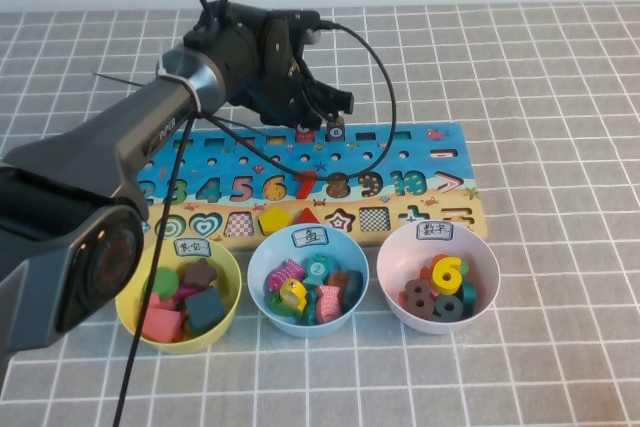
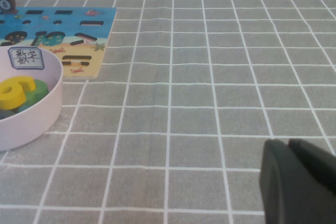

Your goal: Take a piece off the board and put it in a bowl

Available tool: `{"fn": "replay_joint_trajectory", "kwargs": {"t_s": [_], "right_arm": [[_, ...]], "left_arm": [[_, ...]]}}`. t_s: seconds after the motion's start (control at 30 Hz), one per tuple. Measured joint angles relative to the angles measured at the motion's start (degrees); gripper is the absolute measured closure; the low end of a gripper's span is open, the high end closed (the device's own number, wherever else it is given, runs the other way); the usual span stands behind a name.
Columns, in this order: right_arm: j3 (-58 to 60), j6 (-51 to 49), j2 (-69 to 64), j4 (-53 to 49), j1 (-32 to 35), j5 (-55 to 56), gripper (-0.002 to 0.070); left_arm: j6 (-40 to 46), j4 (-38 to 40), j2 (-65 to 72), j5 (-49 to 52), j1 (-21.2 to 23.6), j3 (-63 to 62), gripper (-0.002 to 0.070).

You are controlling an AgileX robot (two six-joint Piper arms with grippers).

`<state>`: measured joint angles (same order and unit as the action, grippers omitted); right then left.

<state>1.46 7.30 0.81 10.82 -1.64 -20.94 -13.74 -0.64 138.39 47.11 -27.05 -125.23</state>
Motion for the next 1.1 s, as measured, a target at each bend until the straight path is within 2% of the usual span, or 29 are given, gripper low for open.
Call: {"fn": "replay_joint_trajectory", "kwargs": {"t_s": [0.53, 0.77, 0.9, 1.1], "right_arm": [[0.0, 0.0, 0.0, 0.0, 0.0, 0.0, 0.0694], [0.0, 0.0, 0.0, 0.0, 0.0, 0.0, 0.0694], [0.0, 0.0, 0.0, 0.0, 0.0, 0.0, 0.0694], [0.0, 0.0, 0.0, 0.0, 0.0, 0.0, 0.0694]], "left_arm": [[0.5, -2.7, -4.7, 11.5, 0.0, -4.3, 0.0477], [5.0, -4.9, -11.8, 20.8, 0.0, -3.8, 0.0477], [5.7, -5.1, -17.5, 23.4, 0.0, 1.2, 0.0477], [5.8, -5.2, -29.3, 23.3, 0.0, 16.2, 0.0477]]}}
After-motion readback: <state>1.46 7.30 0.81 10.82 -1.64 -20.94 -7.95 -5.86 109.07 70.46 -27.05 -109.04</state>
